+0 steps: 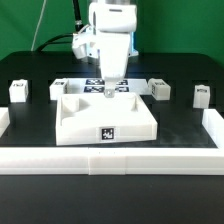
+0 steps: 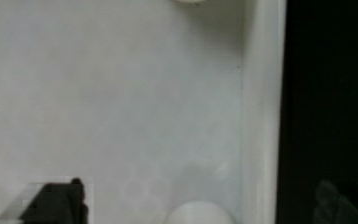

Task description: Assemble one leg

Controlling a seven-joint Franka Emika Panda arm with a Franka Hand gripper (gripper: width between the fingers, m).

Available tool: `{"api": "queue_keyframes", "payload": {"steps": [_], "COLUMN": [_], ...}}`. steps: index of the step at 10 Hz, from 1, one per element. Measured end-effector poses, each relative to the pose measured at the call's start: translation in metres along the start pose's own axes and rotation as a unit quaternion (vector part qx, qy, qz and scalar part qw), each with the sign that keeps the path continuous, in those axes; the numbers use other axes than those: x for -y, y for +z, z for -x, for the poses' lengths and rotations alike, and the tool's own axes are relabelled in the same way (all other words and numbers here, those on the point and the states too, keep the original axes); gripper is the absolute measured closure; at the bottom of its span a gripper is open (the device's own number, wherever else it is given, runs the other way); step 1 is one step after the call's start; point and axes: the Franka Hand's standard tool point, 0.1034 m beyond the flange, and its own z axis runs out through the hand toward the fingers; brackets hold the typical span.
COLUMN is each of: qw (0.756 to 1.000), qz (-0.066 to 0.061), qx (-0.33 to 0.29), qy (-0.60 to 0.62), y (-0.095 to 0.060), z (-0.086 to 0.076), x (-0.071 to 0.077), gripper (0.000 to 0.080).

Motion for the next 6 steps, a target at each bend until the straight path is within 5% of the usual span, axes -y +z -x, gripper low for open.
{"api": "queue_keyframes", "payload": {"steps": [3,4,5,6], "qw": [1.000,1.000,1.000,1.000], "qz": [-0.004,-0.004,-0.004,-0.005], "qx": [-0.004,-0.004,-0.004,-0.004], "qy": [0.008,0.012,0.012,0.012], "y": [0.0112,0.0109,0.0111,0.0114], "z": [0.0006,-0.0009,-0.0008,-0.0007], "x": [0.0027,0.0023,0.0026,0.0031], "gripper": [0.0150,0.0270,0.0270,0.0409]}}
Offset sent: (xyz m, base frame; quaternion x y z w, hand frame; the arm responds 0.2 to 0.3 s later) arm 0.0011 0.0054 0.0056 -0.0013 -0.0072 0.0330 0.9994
